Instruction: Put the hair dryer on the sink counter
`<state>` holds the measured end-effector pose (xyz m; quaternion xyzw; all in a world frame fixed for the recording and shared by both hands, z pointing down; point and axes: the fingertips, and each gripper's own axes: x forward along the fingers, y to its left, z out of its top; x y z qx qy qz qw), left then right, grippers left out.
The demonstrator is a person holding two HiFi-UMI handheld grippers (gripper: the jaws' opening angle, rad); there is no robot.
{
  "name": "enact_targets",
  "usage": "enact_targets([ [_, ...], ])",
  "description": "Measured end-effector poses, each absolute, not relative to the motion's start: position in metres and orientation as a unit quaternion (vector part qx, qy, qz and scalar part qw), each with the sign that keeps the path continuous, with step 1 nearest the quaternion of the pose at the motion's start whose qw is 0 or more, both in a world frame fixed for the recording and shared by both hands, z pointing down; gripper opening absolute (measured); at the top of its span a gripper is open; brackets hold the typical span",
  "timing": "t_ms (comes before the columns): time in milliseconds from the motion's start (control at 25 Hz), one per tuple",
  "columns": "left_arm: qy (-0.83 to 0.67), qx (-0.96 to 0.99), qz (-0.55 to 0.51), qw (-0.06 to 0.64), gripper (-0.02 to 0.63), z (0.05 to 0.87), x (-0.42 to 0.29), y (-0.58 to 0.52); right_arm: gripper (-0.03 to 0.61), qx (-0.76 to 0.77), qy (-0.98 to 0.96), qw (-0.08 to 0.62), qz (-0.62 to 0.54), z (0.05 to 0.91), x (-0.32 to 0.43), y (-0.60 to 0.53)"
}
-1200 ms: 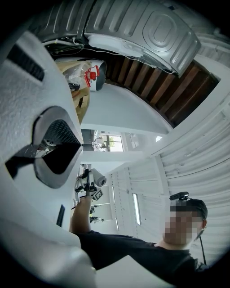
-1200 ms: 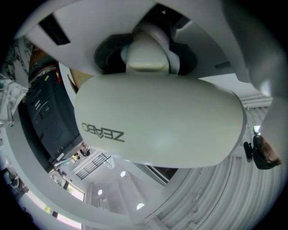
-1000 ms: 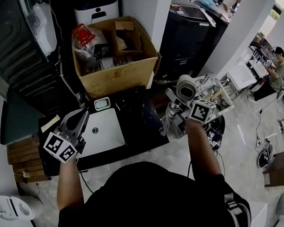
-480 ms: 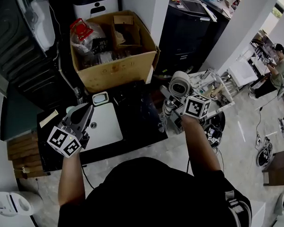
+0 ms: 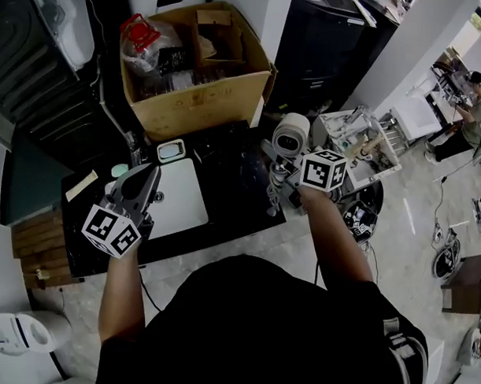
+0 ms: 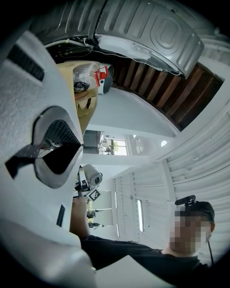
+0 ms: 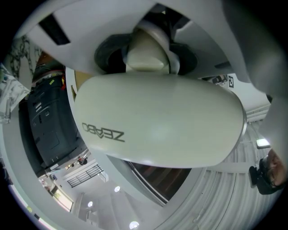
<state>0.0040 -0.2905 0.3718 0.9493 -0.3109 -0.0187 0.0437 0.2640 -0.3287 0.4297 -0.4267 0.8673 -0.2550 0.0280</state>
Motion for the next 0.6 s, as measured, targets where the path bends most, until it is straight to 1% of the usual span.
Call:
enact_targets([
  [320, -0.326, 0.943, -0.011, 0.062, 0.015, 0.388, -0.001, -0.288, 0.164, -0.424, 0.863, -0.018, -0.275, 0.477, 0.250, -0.338],
  [600, -0.330, 0.941, -0.003, 0.073, 0.015, 0.404, -0.006, -0.288, 0.164, -0.404, 0.856, -0.041, -0.319, 0.517, 0.236, -0.340],
])
